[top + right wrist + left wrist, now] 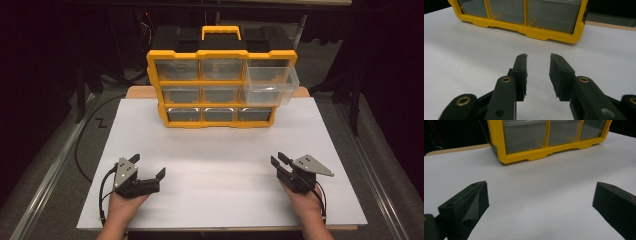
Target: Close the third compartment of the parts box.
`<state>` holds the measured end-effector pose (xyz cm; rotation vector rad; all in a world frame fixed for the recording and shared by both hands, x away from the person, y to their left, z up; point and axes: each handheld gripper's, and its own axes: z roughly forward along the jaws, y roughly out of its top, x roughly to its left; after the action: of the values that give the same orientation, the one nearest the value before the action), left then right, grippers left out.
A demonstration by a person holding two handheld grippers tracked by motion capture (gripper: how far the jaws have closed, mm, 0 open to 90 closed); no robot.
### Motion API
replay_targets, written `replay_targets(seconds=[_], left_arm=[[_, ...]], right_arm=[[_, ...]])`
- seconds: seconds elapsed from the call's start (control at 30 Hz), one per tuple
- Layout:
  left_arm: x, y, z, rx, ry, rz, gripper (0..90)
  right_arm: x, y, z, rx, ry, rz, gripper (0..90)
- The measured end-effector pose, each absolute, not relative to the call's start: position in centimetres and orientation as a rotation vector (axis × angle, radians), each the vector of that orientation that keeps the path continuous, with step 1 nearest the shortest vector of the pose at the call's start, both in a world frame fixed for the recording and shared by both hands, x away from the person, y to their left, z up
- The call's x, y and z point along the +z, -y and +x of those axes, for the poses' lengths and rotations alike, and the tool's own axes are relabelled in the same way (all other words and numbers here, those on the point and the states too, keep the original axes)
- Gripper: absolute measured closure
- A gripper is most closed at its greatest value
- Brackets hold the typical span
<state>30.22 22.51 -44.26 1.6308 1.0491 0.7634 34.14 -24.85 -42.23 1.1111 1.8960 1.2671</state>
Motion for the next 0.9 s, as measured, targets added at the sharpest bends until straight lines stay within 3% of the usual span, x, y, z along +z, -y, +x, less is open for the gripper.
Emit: replay_targets(seconds=[0.43, 0.9], left_arm=[[-44.25, -22.49, 30.18, 0.762, -1.047, 1.628, 1.3], [-44.20, -22.62, 30.26, 0.751, -1.045, 1.622, 2.3]], right_arm=[[-41.93, 24.82, 33.92, 1.256, -1.893, 1.085, 90.0], [-42.17, 24.07, 34.04, 1.236, -1.910, 1.067, 90.0]])
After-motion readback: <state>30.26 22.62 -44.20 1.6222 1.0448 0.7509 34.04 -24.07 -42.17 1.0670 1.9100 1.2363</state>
